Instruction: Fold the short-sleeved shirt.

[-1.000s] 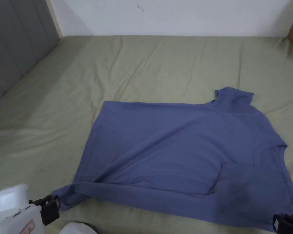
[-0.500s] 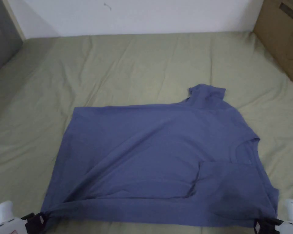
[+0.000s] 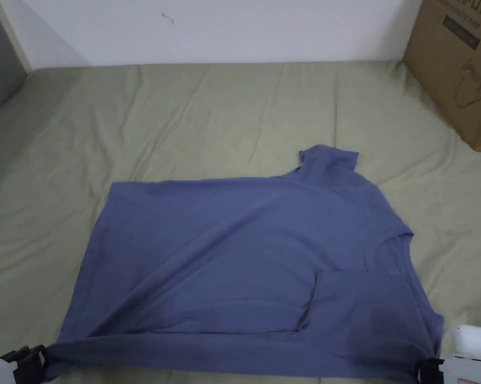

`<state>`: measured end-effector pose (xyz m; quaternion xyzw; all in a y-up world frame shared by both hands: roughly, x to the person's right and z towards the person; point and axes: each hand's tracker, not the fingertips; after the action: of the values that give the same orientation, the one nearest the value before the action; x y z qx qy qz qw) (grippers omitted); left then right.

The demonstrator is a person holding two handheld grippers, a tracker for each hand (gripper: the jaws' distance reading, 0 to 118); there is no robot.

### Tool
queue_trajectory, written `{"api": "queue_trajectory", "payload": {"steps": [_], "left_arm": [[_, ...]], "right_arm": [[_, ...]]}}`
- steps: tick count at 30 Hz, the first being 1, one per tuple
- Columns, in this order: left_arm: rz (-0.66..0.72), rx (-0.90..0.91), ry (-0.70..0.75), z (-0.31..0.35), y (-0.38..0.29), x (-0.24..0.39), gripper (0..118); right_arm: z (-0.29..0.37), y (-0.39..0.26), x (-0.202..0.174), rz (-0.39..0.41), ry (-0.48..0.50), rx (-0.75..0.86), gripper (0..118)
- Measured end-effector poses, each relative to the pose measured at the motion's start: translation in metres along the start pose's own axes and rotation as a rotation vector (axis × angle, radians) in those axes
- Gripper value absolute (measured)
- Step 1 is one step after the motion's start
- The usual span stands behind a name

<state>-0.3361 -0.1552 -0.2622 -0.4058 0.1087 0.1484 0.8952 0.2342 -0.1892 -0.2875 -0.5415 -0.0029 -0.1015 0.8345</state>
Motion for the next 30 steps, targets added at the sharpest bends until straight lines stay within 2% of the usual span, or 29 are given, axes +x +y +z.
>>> {"api": "queue_trajectory", "payload": {"steps": [3,7,11,14,16,18,20,21,22,23,24,25,28,29,30], "left_arm": [[-0.011,0.003,0.005,0.002,0.001,0.000,5],[-0.028,0.000,0.014,0.006,0.008,0.001,5],[-0.054,0.005,0.017,-0.002,0.030,0.003,5],[-0.089,0.020,0.012,-0.015,0.056,0.008,5],[-0.117,0.013,-0.024,-0.035,0.075,0.015,5],[-0.150,-0.009,0.001,-0.058,0.089,0.023,6],[-0.176,-0.045,0.000,-0.080,0.099,0.028,13],[-0.185,-0.077,0.024,-0.090,0.102,0.029,28],[-0.179,-0.096,0.047,-0.096,0.104,0.029,42],[-0.164,-0.095,0.051,-0.100,0.104,0.028,55],[-0.156,-0.102,0.047,-0.097,0.103,0.024,70],[-0.143,-0.096,0.040,-0.093,0.100,0.021,75],[-0.111,-0.063,0.004,-0.070,0.087,0.011,75],[-0.107,-0.065,0.004,-0.063,0.083,0.008,74],[-0.096,-0.054,0.000,-0.052,0.076,0.006,62]], "right_arm": [[0.012,0.002,-0.011,0.097,-0.062,0.047,3],[0.037,0.020,-0.006,0.015,0.013,0.098,3],[0.055,0.057,-0.002,0.003,0.057,0.155,3],[0.048,0.098,-0.003,0.024,0.028,0.181,3],[0.026,0.129,-0.003,0.034,0.020,0.167,3],[-0.003,0.153,-0.004,0.023,0.014,0.123,3],[-0.024,0.165,-0.011,0.023,-0.007,0.113,3],[-0.036,0.169,-0.013,0.039,-0.033,0.107,7],[-0.044,0.171,-0.015,0.057,-0.088,0.098,24],[-0.047,0.172,-0.019,0.080,-0.160,0.079,47],[-0.048,0.170,-0.021,0.113,-0.203,0.071,62],[-0.042,0.166,-0.023,0.120,-0.205,0.087,62],[-0.017,0.151,-0.015,0.124,-0.115,0.153,62],[-0.008,0.145,-0.016,0.125,-0.120,0.155,62],[0.004,0.137,-0.018,0.124,-0.126,0.174,60]]}}
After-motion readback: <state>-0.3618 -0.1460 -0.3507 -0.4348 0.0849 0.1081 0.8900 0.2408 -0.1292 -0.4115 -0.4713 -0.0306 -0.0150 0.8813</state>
